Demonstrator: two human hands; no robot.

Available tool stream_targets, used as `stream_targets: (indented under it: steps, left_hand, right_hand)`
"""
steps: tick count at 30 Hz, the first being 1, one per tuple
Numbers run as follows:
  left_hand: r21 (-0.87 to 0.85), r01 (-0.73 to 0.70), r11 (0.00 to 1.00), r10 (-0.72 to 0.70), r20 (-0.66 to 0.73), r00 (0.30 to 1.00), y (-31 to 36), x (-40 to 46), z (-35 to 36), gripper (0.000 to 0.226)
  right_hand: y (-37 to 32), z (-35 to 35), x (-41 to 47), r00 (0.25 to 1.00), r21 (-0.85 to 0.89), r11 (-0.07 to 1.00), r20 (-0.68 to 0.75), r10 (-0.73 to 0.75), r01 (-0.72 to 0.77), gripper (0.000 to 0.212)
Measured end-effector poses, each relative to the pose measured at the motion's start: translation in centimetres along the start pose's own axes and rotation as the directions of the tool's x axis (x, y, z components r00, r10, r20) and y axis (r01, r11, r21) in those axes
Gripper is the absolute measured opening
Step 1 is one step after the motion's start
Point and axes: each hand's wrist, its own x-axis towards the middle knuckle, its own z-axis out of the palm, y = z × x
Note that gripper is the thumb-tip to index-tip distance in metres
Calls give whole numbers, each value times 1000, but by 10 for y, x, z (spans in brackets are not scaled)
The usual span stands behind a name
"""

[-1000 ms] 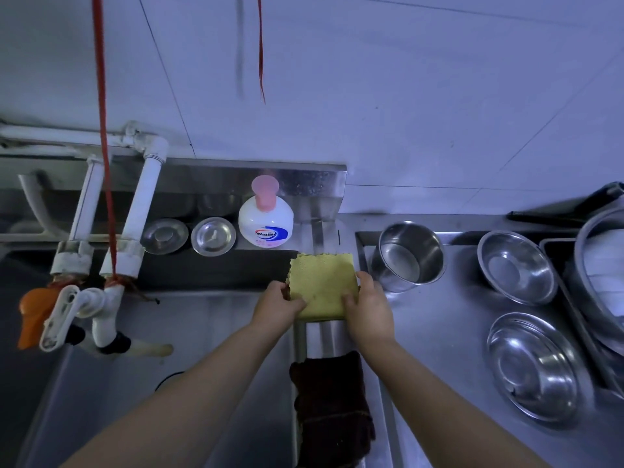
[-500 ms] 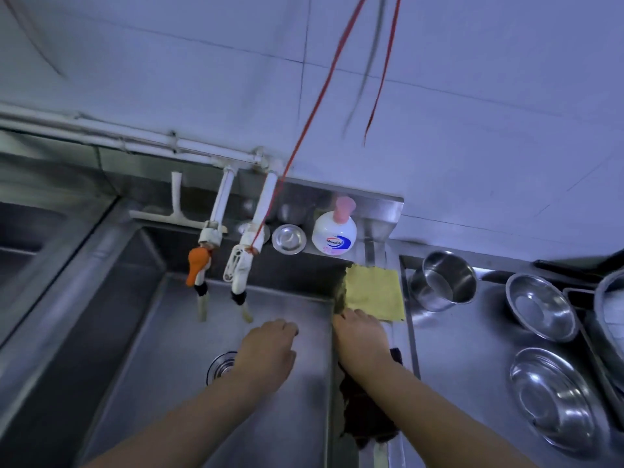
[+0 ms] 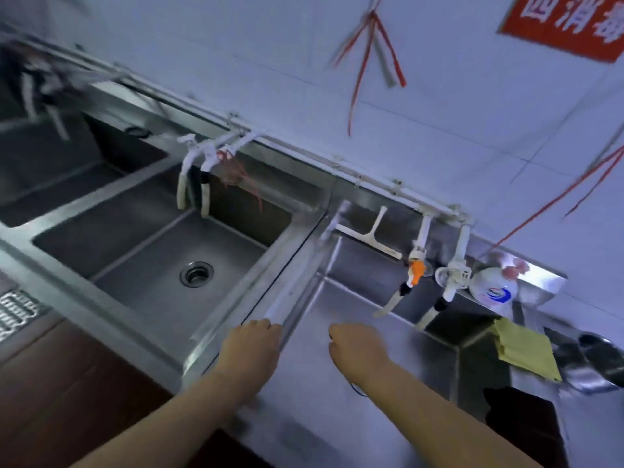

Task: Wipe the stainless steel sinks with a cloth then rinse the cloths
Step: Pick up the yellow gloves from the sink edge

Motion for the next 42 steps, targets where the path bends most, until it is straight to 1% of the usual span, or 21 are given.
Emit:
stream_targets:
  steps: [2,4,6,8,13,18,23,26,29,33,36,40,42]
  left_hand:
    - [10,104,994,-104,-21,994,-58,-33,-14,22]
    - [30,178,983,-177,-56,983,-113,-66,-28,24]
    - [34,252,967,-248,-94,964,-161,-96,-42,25]
    - [24,338,941,-332,-130,934,-204,-125,-56,24]
    - [-22,513,858,-507,-192,840,-289,-177,-77,25]
    - [-46,626,779,-618,-232,751,-358,-200,-87,28]
    - [-18,707,707,-689,-240,683,-429,-197,-101,27]
    - [6,749,662,-732,-209,649,-481,-185,-115,24]
    - [-6,779,627,-767,-177,617,-533,-166,-129,25]
    - [7,795,607,-782,-173,599,-593,-143,-139,27]
    - [-18,816,577,-806,-171,566,-633,-134,-141,27]
    - [-41,840,542,-832,-167,529,-685,-127,-141,27]
    - [-34,841,540,-833,-169,527,-715,-122,-143,27]
  right_hand:
    - [-61,-15,16,998,13,998,-9,-63,63,33]
    - [-121,-28,31,994,18,994,-22,-111,112,31]
    - [-176,-41,43,983,-30,984,-47,-177,176,32]
    - [-226,-52,54,965,-58,967,-71,-253,249,27]
    - [-328,-76,87,894,-64,901,-115,-433,428,24]
    - [-410,-96,127,799,-114,808,-122,-589,578,20]
    - [-480,-109,188,747,-119,758,-128,-652,642,27]
    - [-524,-116,238,720,-114,733,-135,-681,671,27]
    - [-562,-124,291,706,-117,718,-134,-696,686,25]
    - [-609,-136,354,666,-97,679,-137,-734,728,20]
    - [-645,-142,392,637,-88,649,-135,-759,755,22]
    - [-690,-147,433,619,-102,630,-117,-777,770,23]
    - [-712,-150,452,613,-115,624,-119,-781,773,23]
